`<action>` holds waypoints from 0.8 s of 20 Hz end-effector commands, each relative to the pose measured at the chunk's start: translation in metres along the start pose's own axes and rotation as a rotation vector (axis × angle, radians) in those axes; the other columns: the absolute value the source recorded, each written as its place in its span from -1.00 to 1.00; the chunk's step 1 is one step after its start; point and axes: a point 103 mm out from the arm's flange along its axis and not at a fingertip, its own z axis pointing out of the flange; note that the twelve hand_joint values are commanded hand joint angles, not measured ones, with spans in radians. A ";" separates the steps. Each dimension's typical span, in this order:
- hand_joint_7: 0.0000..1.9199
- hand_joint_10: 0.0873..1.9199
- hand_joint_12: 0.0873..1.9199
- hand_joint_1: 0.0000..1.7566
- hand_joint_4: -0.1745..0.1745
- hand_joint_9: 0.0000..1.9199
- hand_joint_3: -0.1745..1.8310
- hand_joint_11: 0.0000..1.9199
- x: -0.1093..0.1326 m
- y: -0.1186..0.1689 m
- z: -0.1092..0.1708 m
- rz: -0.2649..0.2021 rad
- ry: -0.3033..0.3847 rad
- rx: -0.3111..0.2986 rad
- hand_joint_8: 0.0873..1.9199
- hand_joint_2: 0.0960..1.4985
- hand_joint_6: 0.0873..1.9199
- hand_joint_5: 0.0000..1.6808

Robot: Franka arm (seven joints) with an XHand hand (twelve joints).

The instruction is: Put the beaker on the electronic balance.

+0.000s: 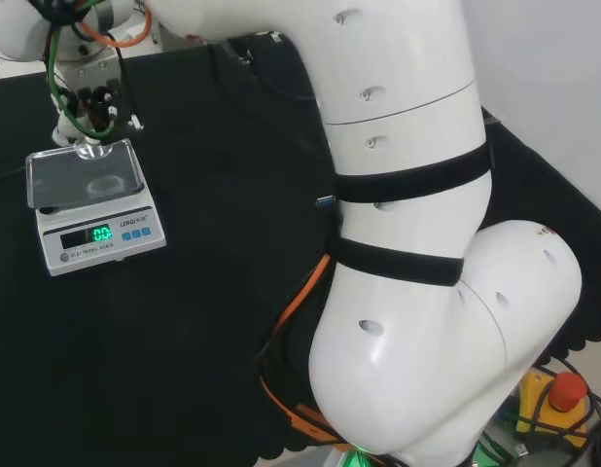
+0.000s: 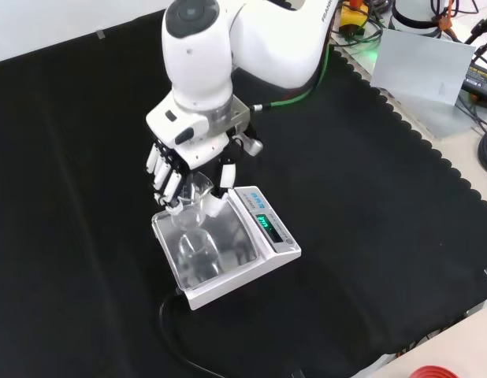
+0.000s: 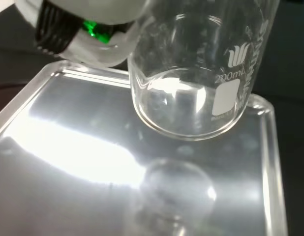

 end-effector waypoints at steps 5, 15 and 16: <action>-0.02 -0.66 0.14 0.26 0.98 0.22 -0.24 0.01 0.021 -0.003 0.017 -0.026 -0.002 0.046 -0.39 -0.32 -0.14 -0.05; -0.30 -0.63 0.25 0.05 0.52 -0.04 -0.32 -0.32 0.028 -0.006 0.028 -0.049 0.016 0.113 -0.39 -0.35 -0.41 -0.43; -0.56 -0.52 0.37 -0.13 0.26 -0.31 -0.42 -0.62 0.013 -0.010 0.026 -0.042 0.037 0.038 -0.36 -0.34 -0.70 -0.69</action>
